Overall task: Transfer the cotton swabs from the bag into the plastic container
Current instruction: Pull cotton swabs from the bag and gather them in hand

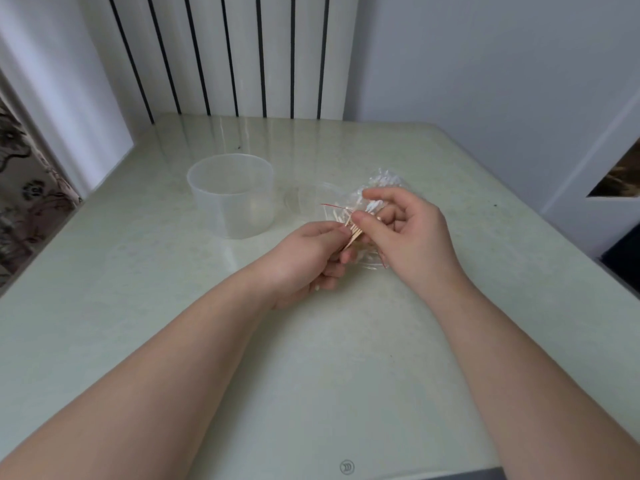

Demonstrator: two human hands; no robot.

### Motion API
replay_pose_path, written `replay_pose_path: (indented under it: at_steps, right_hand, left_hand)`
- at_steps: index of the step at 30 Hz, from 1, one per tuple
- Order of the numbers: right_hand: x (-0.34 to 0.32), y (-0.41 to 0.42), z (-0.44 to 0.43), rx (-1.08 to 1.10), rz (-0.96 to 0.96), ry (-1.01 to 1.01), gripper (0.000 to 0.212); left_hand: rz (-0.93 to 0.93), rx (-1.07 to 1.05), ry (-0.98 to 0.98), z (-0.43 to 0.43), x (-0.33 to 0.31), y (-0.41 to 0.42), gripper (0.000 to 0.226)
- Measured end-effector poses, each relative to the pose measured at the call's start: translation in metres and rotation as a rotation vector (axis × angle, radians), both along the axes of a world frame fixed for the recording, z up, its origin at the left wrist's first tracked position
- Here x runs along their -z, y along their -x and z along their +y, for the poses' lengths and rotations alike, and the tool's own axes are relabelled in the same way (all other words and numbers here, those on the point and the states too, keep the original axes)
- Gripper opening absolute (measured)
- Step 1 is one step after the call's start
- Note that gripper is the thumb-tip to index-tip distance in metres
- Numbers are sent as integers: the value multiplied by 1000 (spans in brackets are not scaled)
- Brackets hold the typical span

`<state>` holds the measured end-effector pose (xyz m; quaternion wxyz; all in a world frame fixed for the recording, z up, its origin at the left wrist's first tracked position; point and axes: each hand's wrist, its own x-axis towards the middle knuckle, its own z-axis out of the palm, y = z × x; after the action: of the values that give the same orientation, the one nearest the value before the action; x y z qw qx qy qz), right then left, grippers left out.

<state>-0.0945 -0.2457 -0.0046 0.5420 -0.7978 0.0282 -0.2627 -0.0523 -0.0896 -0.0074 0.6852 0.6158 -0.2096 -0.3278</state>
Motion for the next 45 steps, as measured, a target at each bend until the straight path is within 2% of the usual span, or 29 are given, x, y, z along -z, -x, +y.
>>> replay_pose_path:
  at_steps: [2,4,9,12,15,19,24,26,28,31,34,36,40,45]
  right_hand:
    - [1,0,-1,3,-5,-17,36]
    - [-1,0,0,0,2,-10,39]
    - [-1,-1,2,-60,40,43,11]
    - [0,1,5,-111,26,91,16]
    - [-2,3,5,-120,-13,24,38]
    - [3,2,4,-100,45,109,22]
    - [3,2,0,-276,132,128,39]
    - [4,3,1,-291,99,114,48]
    - [5,4,2,-234,22,143,49]
    - [5,6,4,-122,-69,283,30]
    - [8,7,6,-171,-28,449,22]
    - [10,6,8,-181,-13,510,21]
    - [12,4,7,-172,-58,507,22]
    - [5,8,3,-171,-151,404,18]
  left_hand:
    - [-10,13,-38,0,-1,0,34]
    - [-15,26,-55,1,-2,0,33]
    - [-28,63,-59,1,1,0,21]
    - [-11,69,-45,2,0,0,15]
    - [-16,88,-58,3,-1,0,13]
    - [-6,68,-66,1,-2,0,14]
    - [43,47,-46,2,-3,0,27]
    - [75,14,20,2,-4,-1,23]
    - [164,-58,164,2,-8,-5,18]
    - [339,-186,419,4,-14,-11,19]
    - [436,-265,579,3,-15,-12,20]
    - [452,-291,616,0,-14,-11,19]
    - [424,-304,601,-5,-10,-10,18]
    - [345,-455,551,-5,-5,-17,16]
